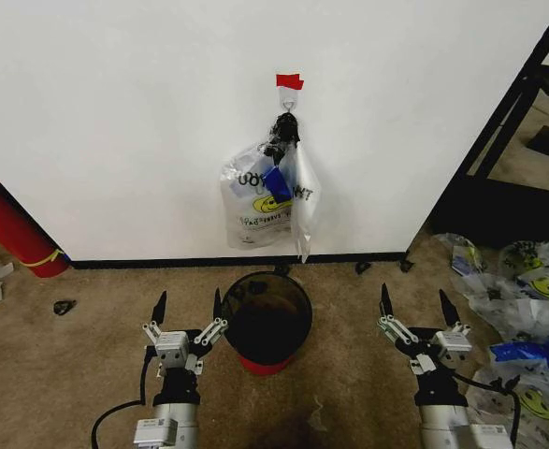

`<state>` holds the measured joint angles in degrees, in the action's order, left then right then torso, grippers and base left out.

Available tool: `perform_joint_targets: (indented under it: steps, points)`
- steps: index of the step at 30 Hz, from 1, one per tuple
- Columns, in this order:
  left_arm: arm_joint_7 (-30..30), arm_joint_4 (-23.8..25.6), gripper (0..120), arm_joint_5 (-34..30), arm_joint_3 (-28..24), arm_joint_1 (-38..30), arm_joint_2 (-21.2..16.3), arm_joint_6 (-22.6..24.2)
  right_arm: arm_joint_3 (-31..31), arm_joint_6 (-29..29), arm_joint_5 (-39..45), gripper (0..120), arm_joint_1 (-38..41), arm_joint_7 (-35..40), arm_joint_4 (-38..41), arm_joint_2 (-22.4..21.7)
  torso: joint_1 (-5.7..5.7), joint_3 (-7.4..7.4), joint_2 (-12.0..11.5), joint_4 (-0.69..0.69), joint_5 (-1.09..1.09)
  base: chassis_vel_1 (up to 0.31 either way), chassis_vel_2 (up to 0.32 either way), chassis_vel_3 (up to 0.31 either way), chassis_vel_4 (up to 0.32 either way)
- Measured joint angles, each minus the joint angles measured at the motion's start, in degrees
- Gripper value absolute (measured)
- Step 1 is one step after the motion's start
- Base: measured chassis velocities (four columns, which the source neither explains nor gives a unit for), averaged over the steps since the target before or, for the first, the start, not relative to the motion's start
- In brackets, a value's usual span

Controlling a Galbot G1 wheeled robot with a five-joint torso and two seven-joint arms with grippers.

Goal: Pick up the garbage bag from the wall and place it over the trash bin.

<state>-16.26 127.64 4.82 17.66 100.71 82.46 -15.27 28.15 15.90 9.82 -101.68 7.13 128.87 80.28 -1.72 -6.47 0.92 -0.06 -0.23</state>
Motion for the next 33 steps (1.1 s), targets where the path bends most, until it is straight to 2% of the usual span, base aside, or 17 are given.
perform_joint_targets:
  steps: [12, 14, 15, 17, 18, 20, 21, 23, 24, 29, 33]
  points:
    - [0.1, 0.1, 100, 0.2, 0.4, 0.1, 1.0, 0.1, -3.5, -3.6, 3.0, 100, 8.3, -1.2, -3.2, -6.0, 0.0, 0.0, 0.0, -0.01, 0.0, 0.0, 0.0, 0.0, 0.0]
    - [0.1, 0.1, 100, 0.0, 0.2, -0.4, 0.1, 0.4, -5.0, -7.0, 10.6, 100, 11.2, -1.7, -1.2, -7.6, 0.0, -0.01, 0.0, 0.02, 0.01, 0.0, 0.0, 0.0, 0.0]
    - [0.1, 0.1, 100, 0.0, 0.2, -0.4, 0.1, 0.4, -5.0, -7.0, 10.6, 100, 11.2, -1.7, -1.2, -7.6, 0.0, -0.01, 0.0, 0.02, 0.01, 0.0, 0.0, 0.0, 0.0]
    - [0.2, -0.1, 100, 0.0, -0.2, -0.6, -0.7, 0.6, -6.2, -11.5, 22.5, 100, 14.5, -2.6, 0.9, -9.4, 0.0, 0.0, 0.0, -0.05, -0.06, 0.0, 0.0, 0.0, 0.0]
    - [0.2, 0.0, 100, 0.2, -0.2, -0.2, -0.7, 0.5, -7.1, -13.3, 27.4, 100, 17.1, -3.1, 0.7, -10.1, 0.0, 0.0, 0.0, -0.03, 0.0, 0.0, 0.0, 0.0, 0.0]
    - [0.2, 0.4, 100, 0.5, -0.1, 0.6, -0.6, 0.3, -8.7, -15.7, 35.0, 100, 21.5, -3.5, -0.6, -11.1, 0.0, 0.0, 0.0, 0.02, -0.01, 0.0, 0.0, 0.0, 0.0]
    - [0.2, 0.8, 100, 0.9, 0.1, 1.1, -0.4, 0.0, -10.0, -17.2, 40.5, 100, 25.3, -3.6, -2.3, -11.5, 0.0, -0.01, 0.0, 0.02, 0.0, 0.0, 0.0, 0.0, 0.0]
    - [0.1, 1.3, 100, 1.2, 0.4, 1.7, -0.2, -0.1, -11.7, -18.5, 46.4, 100, 31.1, -3.7, -5.3, -11.6, 0.0, 0.0, 0.0, 0.02, 0.01, 0.0, 0.0, 0.0, 0.0]
    - [0.1, 1.3, 100, 1.2, 0.4, 1.7, -0.2, -0.1, -11.7, -18.5, 46.4, 100, 31.1, -3.7, -5.3, -11.6, 0.0, 0.0, 0.0, 0.02, 0.01, 0.0, 0.0, 0.0, 0.0]
    - [0.1, 2.4, 100, 1.9, 1.3, 2.7, 0.7, -0.4, -17.4, -20.7, 58.1, 100, 48.3, -3.6, -16.0, -9.2, -0.01, -0.01, 0.0, 0.01, 0.0, 0.0, 0.0, 0.0, 0.0]
    - [0.0, 2.4, 100, 2.5, 1.5, 3.3, 1.6, -0.8, -19.6, -21.2, 60.4, 100, 56.3, -3.5, -21.5, -6.9, -0.01, -0.01, 0.0, 0.01, -0.02, 0.0, 0.0, 0.0, 0.0]
